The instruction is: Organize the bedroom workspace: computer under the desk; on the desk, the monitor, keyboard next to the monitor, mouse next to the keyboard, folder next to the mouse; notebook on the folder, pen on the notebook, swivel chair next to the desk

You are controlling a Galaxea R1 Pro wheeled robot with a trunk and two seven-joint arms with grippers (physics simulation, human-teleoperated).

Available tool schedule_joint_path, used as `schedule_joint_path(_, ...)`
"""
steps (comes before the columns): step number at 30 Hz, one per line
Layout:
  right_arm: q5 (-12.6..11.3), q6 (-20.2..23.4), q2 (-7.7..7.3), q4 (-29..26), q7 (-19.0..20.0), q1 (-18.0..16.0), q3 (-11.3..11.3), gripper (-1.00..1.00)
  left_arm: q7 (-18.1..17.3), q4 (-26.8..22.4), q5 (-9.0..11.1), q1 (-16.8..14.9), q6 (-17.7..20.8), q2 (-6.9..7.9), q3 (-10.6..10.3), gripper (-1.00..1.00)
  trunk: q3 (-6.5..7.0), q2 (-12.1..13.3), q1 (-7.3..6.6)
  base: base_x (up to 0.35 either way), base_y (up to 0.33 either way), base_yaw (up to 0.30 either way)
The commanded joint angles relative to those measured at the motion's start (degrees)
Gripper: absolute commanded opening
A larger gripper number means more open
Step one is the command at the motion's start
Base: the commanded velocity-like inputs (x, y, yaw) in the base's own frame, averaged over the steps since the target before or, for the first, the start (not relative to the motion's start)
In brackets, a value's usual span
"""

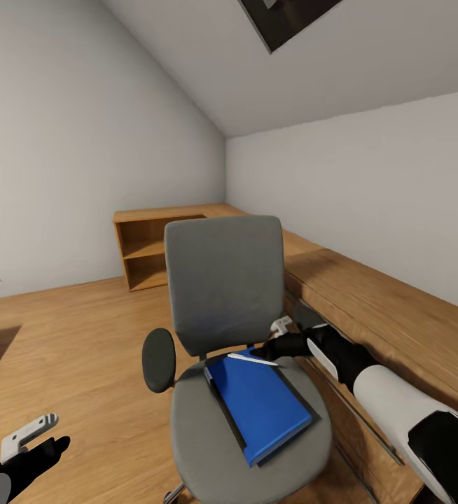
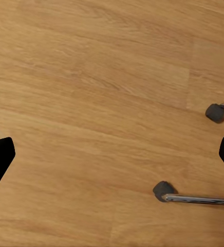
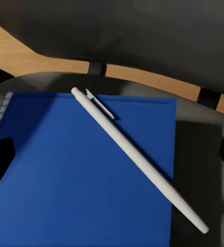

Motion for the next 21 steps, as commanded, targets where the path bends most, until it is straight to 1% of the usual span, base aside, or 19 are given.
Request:
schedule_joint_path(1, -0.5, 0.3, -0.09, 0.0, -0.1, -0.1, 0.0, 1.00, 0.5, -0.1, 0.6, 0.0, 0.2, 0.01, 0.0, 1.00, -0.06, 0.0, -0.01, 0.000, 0.000, 0.000)
schedule_joint_path(8, -0.5, 0.3, -0.25, 0.0, 0.1, -0.1, -1.0, 1.00, 0.4, 0.0, 0.6, 0.0, 0.2, 0.02, 0.0, 1.00, -0.06, 0.0, -0.01, 0.000, 0.000, 0.000)
schedule_joint_path(12, -1.6, 1.7, 1.02, -0.1, 0.3, 0.0, -1.1, 1.00, 0.4, -0.1, 0.6, -0.1, 0.2, -1.29, 0.1, 1.00, -0.06, 0.0, -0.01, 0.000, 0.000, 0.000)
schedule_joint_path(16, -1.7, 2.2, 1.23, 0.0, 0.3, 0.0, -1.0, 1.00, 0.4, -0.1, 0.6, -0.1, 0.2, -2.57, 0.1, 1.00, -0.06, 0.0, -0.01, 0.000, 0.000, 0.000)
schedule_joint_path(21, -2.6, 2.3, 1.54, -0.1, 0.3, 0.0, -1.0, 1.00, 0.4, -0.1, 0.6, -0.1, 0.2, -3.01, 0.1, 1.00, -0.06, 0.0, -0.01, 0.000, 0.000, 0.000)
